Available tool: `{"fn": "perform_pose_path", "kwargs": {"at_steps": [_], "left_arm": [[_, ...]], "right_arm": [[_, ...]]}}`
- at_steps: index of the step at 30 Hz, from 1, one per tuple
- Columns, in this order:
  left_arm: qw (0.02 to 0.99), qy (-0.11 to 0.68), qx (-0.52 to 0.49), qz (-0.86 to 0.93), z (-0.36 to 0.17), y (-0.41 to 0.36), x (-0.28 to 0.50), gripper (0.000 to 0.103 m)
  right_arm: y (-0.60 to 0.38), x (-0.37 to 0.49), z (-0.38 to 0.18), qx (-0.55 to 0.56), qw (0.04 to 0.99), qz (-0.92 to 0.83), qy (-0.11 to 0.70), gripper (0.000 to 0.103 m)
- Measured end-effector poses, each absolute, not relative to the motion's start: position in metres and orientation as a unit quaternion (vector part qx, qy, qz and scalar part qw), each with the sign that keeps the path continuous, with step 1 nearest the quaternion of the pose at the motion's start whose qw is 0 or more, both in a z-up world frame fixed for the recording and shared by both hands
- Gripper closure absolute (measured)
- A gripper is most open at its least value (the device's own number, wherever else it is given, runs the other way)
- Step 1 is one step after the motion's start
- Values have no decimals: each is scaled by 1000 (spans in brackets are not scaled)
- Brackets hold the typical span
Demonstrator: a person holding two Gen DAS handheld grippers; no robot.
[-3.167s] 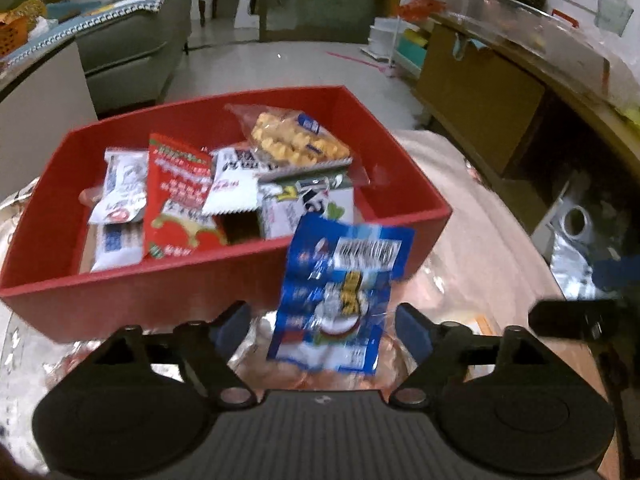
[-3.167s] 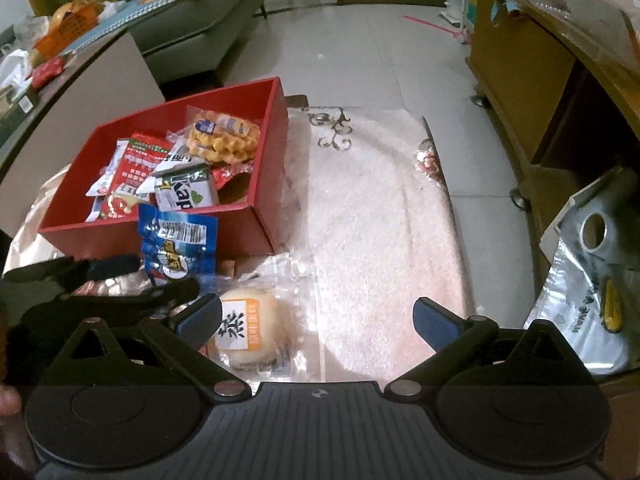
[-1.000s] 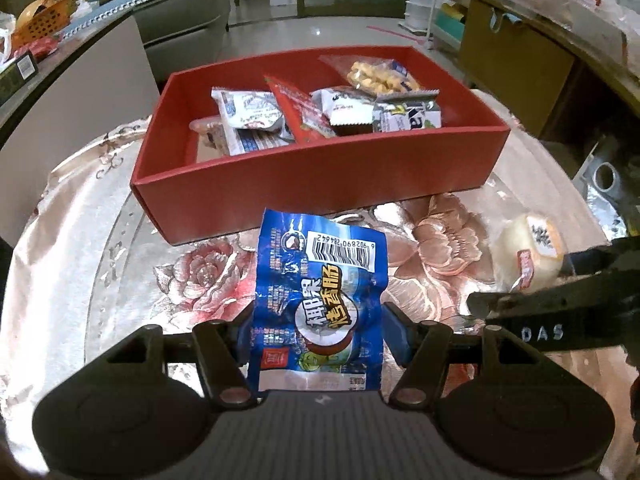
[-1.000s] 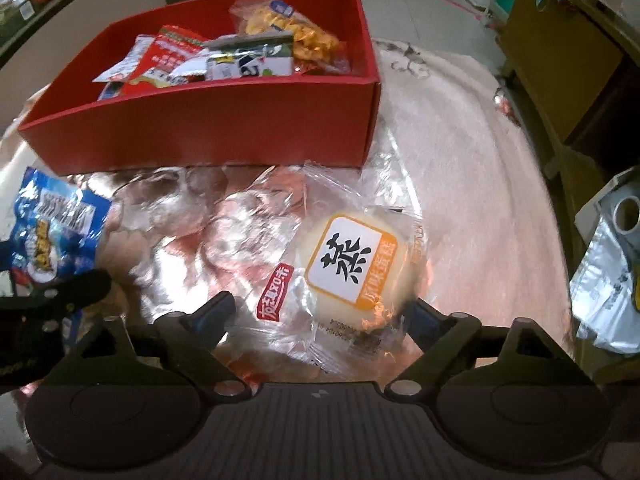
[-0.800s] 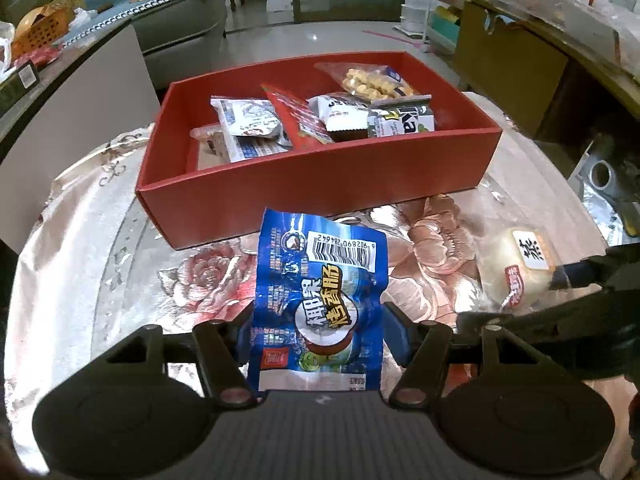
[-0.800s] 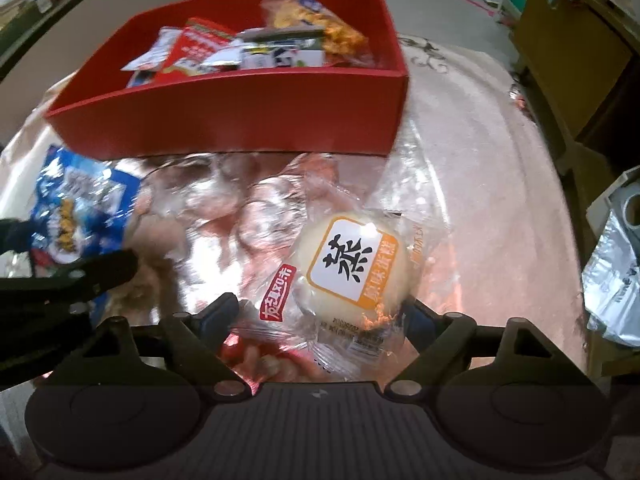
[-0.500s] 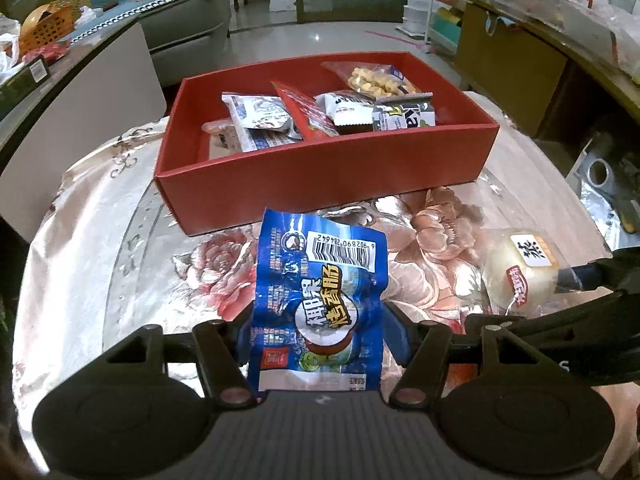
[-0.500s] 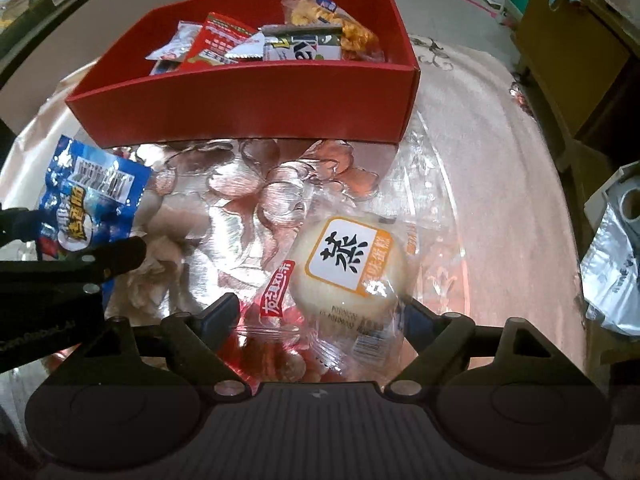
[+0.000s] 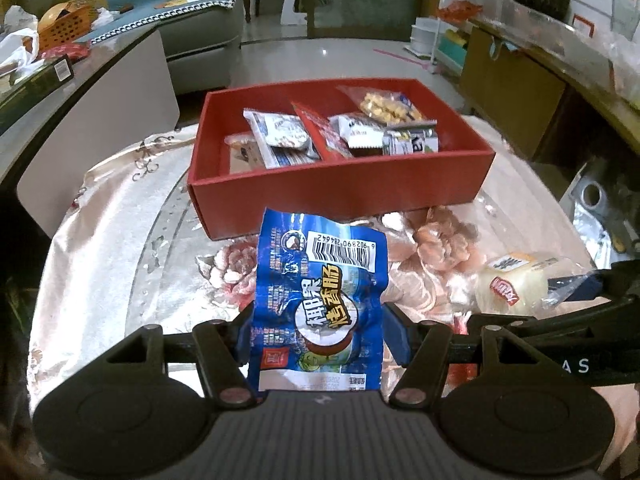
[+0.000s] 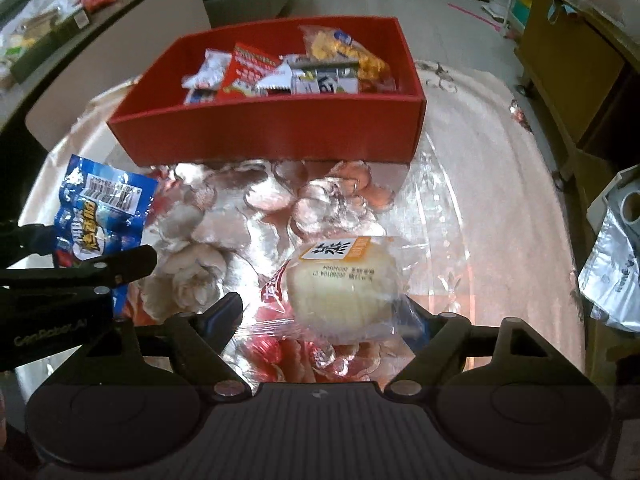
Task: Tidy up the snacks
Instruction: 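Grasp the round white bun bag with the right gripper and lift it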
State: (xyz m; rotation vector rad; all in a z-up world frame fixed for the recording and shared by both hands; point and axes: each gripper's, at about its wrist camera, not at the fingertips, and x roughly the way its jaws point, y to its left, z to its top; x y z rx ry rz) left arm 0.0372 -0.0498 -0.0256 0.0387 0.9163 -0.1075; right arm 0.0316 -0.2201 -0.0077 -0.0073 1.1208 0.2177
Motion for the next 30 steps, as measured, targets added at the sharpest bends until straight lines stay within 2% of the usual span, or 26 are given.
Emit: {"fn": "perform_pose_path", "kwargs": {"at_steps": [13, 14, 15, 17, 21, 23, 26, 28, 29, 30], "left_arm": [[911, 410, -14, -48, 0, -43, 52, 48], [911, 408, -18, -49, 1, -43, 54, 48], [912, 407, -20, -48, 2, -43, 56, 48], [913, 406, -25, -46, 3, -41, 60, 48], [909, 414, -27, -44, -3, -38, 63, 48], [905, 422, -29, -43, -7, -38, 64, 48], [901, 430, -28, -46, -10, -37, 63, 48], [901, 430, -27, -47, -11, -35, 61, 48], [901, 430, -28, -47, -11, -35, 61, 48], [901, 431, -28, -45, -12, -34, 62, 48]], "right_arm": [[-222, 47, 23, 27, 861, 123, 493, 25], [-221, 50, 25, 30, 862, 125, 491, 31], [-221, 52, 27, 33, 863, 129, 488, 43], [-223, 57, 30, 51, 860, 142, 488, 45], [-229, 61, 25, 33, 861, 117, 494, 39], [-231, 60, 15, 18, 854, 108, 508, 32], [-232, 65, -3, 12, 841, 90, 533, 31], [-224, 65, -9, 2, 830, 103, 548, 24], [-218, 63, -10, -2, 828, 115, 549, 14], [-212, 62, -12, -10, 825, 130, 549, 12]]}}
